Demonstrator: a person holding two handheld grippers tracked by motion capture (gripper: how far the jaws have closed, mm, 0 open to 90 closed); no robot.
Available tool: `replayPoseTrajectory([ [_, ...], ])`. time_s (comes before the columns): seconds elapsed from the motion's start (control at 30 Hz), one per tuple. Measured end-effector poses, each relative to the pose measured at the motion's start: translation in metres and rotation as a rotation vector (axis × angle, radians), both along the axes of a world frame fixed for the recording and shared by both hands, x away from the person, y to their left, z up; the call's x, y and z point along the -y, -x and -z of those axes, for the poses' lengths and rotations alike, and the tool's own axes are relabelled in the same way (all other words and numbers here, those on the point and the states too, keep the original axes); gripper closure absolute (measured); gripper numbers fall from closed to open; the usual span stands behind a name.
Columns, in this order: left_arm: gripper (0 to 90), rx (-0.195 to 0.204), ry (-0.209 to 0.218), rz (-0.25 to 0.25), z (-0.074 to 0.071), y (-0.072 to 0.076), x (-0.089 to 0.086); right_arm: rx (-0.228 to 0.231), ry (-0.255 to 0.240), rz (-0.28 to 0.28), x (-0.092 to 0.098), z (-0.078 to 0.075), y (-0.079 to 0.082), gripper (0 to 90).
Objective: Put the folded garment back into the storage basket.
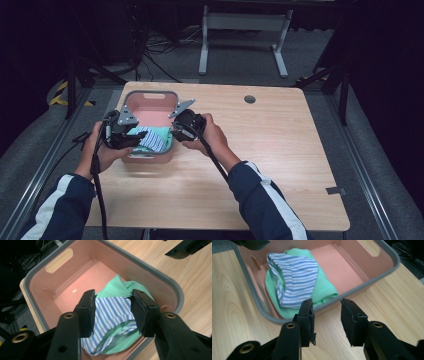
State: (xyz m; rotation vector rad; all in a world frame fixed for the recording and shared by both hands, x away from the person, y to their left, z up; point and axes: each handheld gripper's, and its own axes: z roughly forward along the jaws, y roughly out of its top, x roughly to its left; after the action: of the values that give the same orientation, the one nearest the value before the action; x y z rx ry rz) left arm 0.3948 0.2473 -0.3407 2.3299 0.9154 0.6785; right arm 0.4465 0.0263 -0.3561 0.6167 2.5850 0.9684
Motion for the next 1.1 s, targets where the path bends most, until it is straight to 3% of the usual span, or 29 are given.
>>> replayPoseTrajectory([
  [0.4,44.6,0.029,0.063,0.034,0.001,0.015,0.020,0.034,0.011,0.027,0.042,-0.006,0.012,57.4],
  [0.9,30.9,0.031,0.100,0.127,0.017,0.030,0.051,0.047,0.018,0.085,0.093,0.000,0.027,52.4],
  [1.1,24.6,0.045,0.099,0.126,0.024,0.037,0.065,0.058,0.046,0.104,0.111,0.004,0.033,50.5],
])
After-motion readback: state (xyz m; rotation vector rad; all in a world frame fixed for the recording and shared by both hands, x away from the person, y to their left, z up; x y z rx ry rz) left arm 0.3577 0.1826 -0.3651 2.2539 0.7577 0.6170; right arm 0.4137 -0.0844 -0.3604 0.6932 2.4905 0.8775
